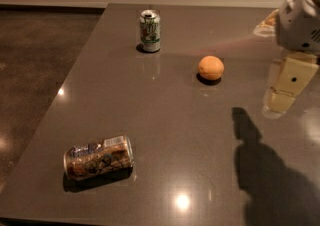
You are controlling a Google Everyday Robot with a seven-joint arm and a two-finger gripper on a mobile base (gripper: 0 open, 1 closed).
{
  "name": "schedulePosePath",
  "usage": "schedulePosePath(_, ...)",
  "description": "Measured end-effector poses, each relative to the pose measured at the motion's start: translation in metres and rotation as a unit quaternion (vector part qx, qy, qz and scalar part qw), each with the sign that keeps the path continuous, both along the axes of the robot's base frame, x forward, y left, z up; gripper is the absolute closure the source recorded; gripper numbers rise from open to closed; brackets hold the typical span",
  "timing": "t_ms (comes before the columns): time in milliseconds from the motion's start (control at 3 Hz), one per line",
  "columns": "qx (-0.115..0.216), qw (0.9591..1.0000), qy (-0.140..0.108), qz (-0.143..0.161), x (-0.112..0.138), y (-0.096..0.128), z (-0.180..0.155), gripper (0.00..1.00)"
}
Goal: Place orange can upright
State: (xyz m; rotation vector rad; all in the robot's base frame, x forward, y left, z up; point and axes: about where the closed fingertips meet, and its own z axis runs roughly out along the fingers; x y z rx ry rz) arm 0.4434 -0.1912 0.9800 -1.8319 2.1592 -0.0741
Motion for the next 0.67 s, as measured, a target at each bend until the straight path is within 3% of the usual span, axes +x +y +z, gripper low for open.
schedulePosePath(333,0.001,0.9971,0.003,0.076,-0.004,0.055,-0.008,0.0)
schedulePosePath(667,-0.005,0.9924,0.016,0.122,-0.016,0.091,-0.024,0.0)
